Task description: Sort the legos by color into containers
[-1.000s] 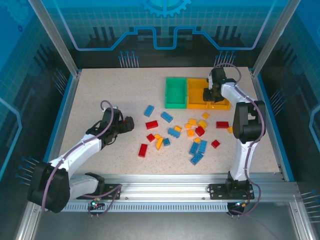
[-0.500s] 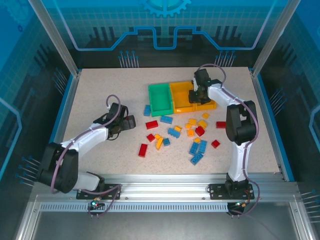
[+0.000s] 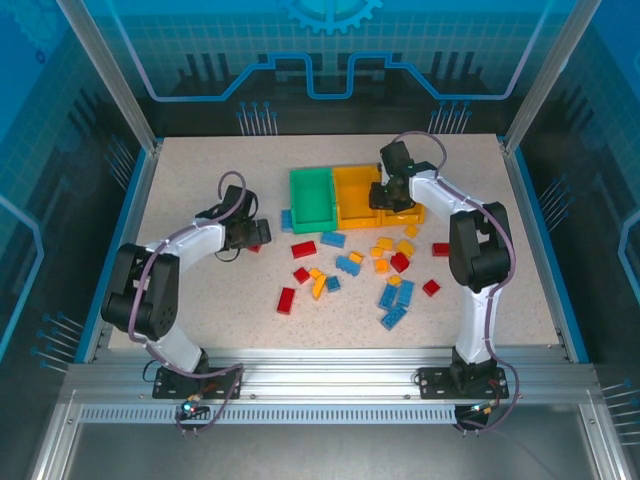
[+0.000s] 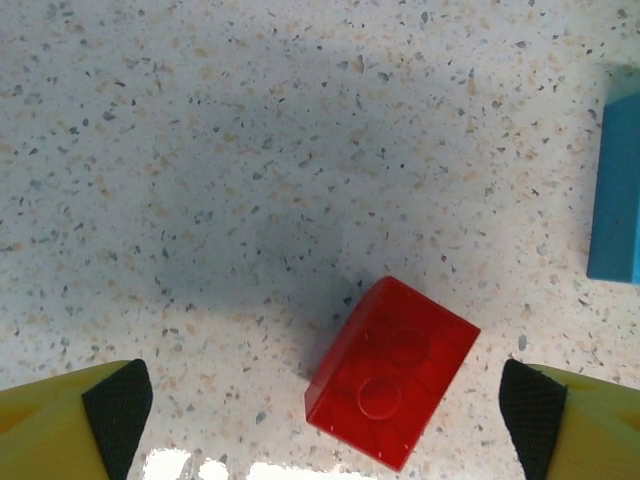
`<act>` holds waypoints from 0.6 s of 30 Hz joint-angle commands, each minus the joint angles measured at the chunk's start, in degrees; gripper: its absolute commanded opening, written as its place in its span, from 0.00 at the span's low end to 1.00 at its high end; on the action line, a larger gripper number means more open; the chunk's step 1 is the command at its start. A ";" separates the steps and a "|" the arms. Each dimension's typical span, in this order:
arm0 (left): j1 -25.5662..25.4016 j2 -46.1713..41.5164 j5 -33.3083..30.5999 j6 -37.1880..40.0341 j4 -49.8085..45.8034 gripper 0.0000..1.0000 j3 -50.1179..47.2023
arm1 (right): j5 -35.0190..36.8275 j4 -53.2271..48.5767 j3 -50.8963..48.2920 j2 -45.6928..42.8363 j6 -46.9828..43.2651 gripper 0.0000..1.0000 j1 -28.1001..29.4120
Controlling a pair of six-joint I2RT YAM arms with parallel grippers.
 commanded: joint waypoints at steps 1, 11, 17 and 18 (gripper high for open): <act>0.27 2.33 5.09 2.37 -3.48 0.90 2.50 | -1.01 0.31 -0.17 -1.37 1.01 0.33 0.58; 0.21 4.49 11.55 2.71 -2.60 0.84 1.70 | -2.36 0.34 0.27 -0.60 2.64 0.41 0.85; 0.08 5.54 13.25 3.38 -3.14 0.84 2.35 | -3.77 1.83 -1.98 -4.15 3.63 0.55 0.74; 0.01 6.10 13.13 3.47 -3.40 0.83 2.88 | -3.87 1.75 -2.09 -4.76 3.65 0.56 0.61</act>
